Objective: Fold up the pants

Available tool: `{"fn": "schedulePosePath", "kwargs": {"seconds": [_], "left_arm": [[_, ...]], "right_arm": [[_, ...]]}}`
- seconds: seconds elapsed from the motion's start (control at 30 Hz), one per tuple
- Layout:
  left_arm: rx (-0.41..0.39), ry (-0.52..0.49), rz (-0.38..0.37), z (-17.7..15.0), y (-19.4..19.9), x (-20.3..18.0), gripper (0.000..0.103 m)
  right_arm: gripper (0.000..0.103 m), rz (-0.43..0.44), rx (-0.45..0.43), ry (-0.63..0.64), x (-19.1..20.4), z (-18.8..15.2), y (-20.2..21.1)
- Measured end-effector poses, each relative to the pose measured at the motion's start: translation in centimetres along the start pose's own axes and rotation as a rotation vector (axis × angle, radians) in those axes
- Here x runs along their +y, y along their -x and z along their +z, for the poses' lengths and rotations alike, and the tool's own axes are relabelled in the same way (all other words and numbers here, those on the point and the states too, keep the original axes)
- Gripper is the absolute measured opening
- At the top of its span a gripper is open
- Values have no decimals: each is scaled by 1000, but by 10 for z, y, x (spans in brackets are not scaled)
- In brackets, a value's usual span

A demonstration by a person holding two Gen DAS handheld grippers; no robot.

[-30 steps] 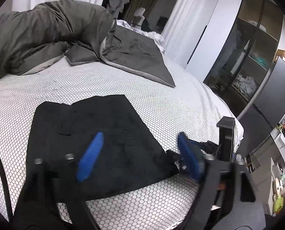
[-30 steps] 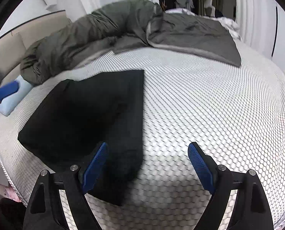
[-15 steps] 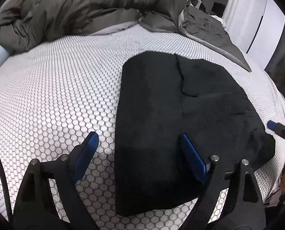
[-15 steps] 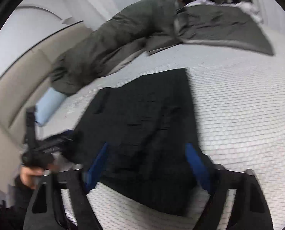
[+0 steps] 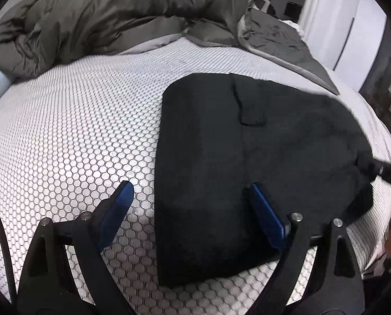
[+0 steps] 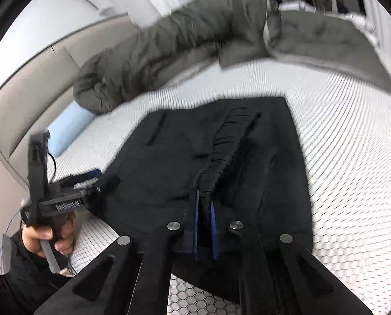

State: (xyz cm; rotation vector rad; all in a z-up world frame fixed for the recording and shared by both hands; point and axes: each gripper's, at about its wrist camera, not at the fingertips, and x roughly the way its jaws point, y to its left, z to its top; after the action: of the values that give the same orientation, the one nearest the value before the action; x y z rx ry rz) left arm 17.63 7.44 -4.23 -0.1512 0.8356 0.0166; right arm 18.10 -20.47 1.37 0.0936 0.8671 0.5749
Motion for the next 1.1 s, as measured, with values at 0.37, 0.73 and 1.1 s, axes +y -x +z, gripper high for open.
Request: {"fn": "schedulePosePath", "kwargs": {"seconds": [0.37,0.73,1.1], "left_arm": [[-6,-57,24,-4,9,-14,89],[-3,-186,24,-13,5,-46,89],[-36,-234,-74,-13,19,-84,89]], "right_arm": [[31,-45,87,-5,-22,-11,-5],[18,70,103,-173,-61,-8,-34],[20,-50,165,-64,-48,-24,-20]]}}
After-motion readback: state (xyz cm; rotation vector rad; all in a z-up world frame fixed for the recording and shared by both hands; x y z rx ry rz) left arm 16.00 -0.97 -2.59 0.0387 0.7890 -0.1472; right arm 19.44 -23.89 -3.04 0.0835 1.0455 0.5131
